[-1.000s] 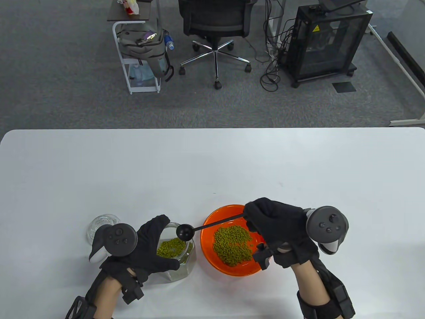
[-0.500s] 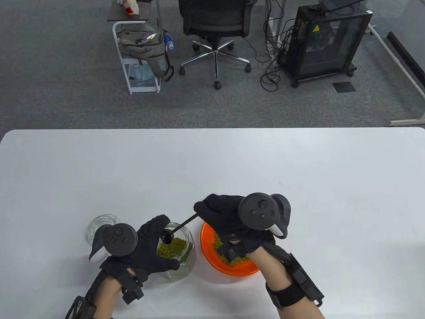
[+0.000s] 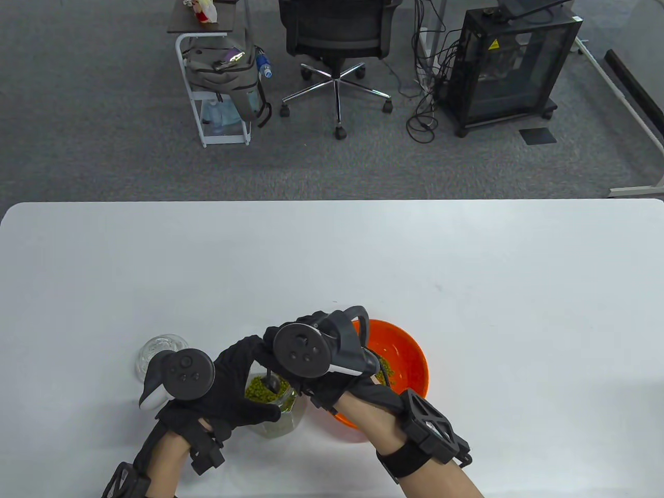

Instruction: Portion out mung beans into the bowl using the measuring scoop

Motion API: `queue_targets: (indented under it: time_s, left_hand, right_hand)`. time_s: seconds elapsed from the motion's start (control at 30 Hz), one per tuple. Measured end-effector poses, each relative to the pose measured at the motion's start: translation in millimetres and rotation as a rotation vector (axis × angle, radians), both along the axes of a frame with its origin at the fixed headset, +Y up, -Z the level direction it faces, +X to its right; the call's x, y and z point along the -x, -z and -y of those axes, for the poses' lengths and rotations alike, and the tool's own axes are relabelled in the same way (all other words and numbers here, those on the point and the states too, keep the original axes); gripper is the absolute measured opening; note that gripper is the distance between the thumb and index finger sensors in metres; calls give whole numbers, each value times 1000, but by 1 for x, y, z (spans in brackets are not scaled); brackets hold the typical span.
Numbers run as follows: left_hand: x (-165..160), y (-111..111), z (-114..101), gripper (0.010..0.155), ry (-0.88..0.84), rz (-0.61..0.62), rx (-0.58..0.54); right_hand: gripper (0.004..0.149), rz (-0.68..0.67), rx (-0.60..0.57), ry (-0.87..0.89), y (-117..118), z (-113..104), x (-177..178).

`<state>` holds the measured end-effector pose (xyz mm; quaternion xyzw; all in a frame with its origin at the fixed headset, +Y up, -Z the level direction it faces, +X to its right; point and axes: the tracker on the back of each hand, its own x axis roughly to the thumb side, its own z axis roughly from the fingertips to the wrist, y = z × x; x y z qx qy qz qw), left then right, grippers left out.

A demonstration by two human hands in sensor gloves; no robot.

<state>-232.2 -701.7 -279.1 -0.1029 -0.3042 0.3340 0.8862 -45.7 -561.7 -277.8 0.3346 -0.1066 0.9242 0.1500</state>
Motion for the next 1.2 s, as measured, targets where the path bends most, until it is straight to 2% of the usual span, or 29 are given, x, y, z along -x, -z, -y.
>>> queue_targets:
  time_s: [0.3,0.53,0.63,0.83,1.07,1.2]
  left_hand:
    - [0,0,0,125,0,1,0]
    - [0,0,0,125,3,0,0]
    - [0,0,0,125,4,1,1]
    - [0,0,0,125,3,0,1]
    - [0,0,0,125,2,0,1]
    - [0,0,0,125,1,0,1]
  right_hand:
    - [43,78,21,-126,7,17,2]
    - [44,175,268,41,35,29,-28]
    - [44,143,368,85,43,41,-36]
    - [44,160,509,179,52,64,-49]
    - [45,182,673,405,58,88,-65]
    - [45,207,708,489,57,95,-71]
